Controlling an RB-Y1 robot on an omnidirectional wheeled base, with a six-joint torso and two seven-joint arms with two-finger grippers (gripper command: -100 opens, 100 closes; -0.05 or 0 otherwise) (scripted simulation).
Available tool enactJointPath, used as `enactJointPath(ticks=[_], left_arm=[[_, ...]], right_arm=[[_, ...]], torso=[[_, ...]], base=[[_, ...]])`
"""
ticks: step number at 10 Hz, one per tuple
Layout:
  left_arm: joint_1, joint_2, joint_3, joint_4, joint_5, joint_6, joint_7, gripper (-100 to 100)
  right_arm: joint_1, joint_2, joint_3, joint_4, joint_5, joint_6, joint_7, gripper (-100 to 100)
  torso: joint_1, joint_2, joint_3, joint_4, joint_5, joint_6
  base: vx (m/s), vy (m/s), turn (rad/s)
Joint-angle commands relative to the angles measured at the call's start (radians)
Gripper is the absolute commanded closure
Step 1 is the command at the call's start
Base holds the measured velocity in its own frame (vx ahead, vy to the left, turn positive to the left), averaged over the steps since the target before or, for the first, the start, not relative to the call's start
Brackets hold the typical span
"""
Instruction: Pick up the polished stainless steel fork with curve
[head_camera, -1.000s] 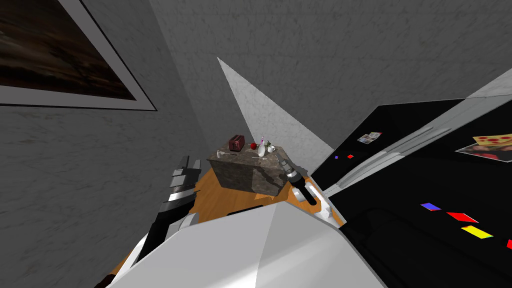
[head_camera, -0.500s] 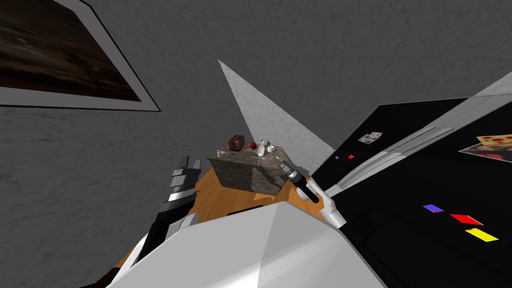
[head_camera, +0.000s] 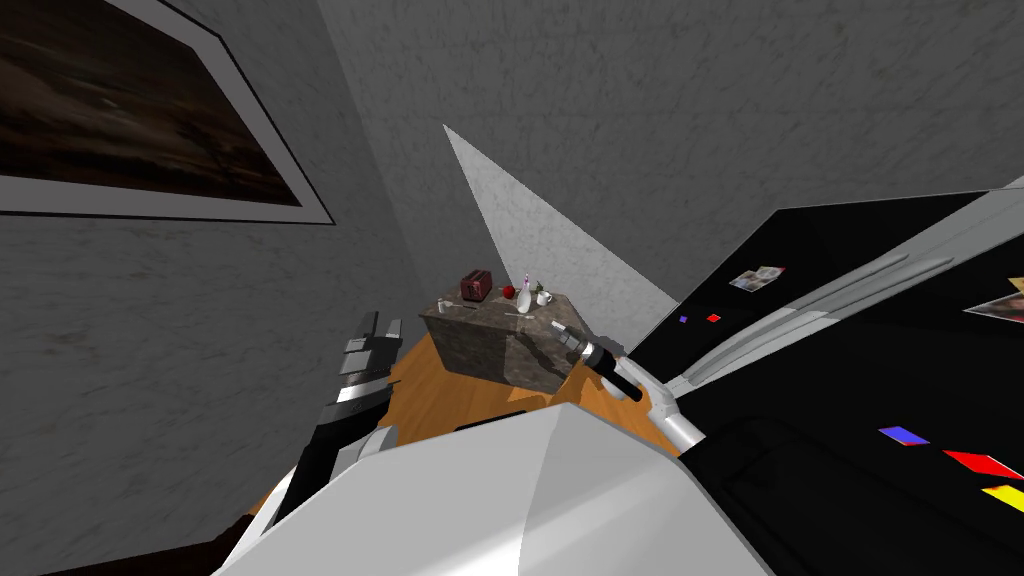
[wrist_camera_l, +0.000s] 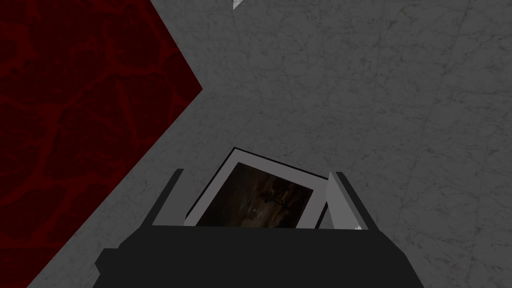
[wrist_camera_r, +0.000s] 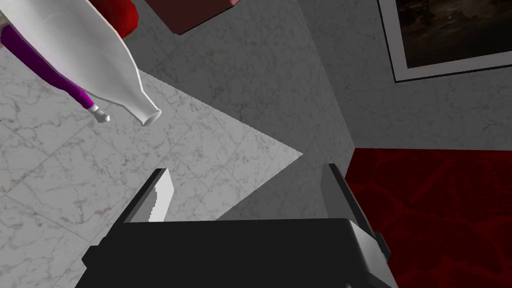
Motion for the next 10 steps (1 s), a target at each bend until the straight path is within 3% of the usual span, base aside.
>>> enactJointPath(ticks=[1, 4, 7, 8, 9, 10], left_arm=[[0.000, 0.000, 0.000, 0.000, 0.000, 0.000, 0.000, 0], [0.000, 0.000, 0.000, 0.000, 0.000, 0.000, 0.000, 0], [0.000, 0.000, 0.000, 0.000, 0.000, 0.000, 0.000, 0], [0.000, 0.000, 0.000, 0.000, 0.000, 0.000, 0.000, 0], [0.000, 0.000, 0.000, 0.000, 0.000, 0.000, 0.000, 0], [0.000, 0.000, 0.000, 0.000, 0.000, 0.000, 0.000, 0]], right_arm=[[0.000, -0.035, 0.004, 0.026, 0.013, -0.010, 0.007, -100], [-0.006, -0.128, 0.033, 0.117, 0.062, -0.036, 0.030, -100], [-0.008, -0.200, 0.050, 0.169, 0.085, -0.049, 0.044, -100], [-0.009, -0.241, 0.070, 0.217, 0.106, -0.062, 0.059, -100], [-0.009, -0.254, 0.070, 0.219, 0.106, -0.062, 0.059, -100], [-0.010, -0.293, 0.091, 0.268, 0.126, -0.075, 0.075, -100]], torso=[[0.000, 0.000, 0.000, 0.000, 0.000, 0.000], [0.000, -0.001, 0.000, 0.000, 0.000, 0.000], [0.001, -0.002, -0.001, 0.000, 0.000, 0.000], [0.001, -0.002, -0.001, 0.000, 0.000, 0.000], [0.001, -0.002, -0.001, 0.000, 0.000, 0.000], [0.001, -0.003, -0.002, -0.001, 0.000, 0.000]], base=[[0.008, -0.004, 0.046], [0.018, 0.001, 0.087], [0.026, 0.009, 0.093], [0.040, 0.010, 0.138], [0.042, 0.006, 0.084], [0.049, 0.018, 0.139]])
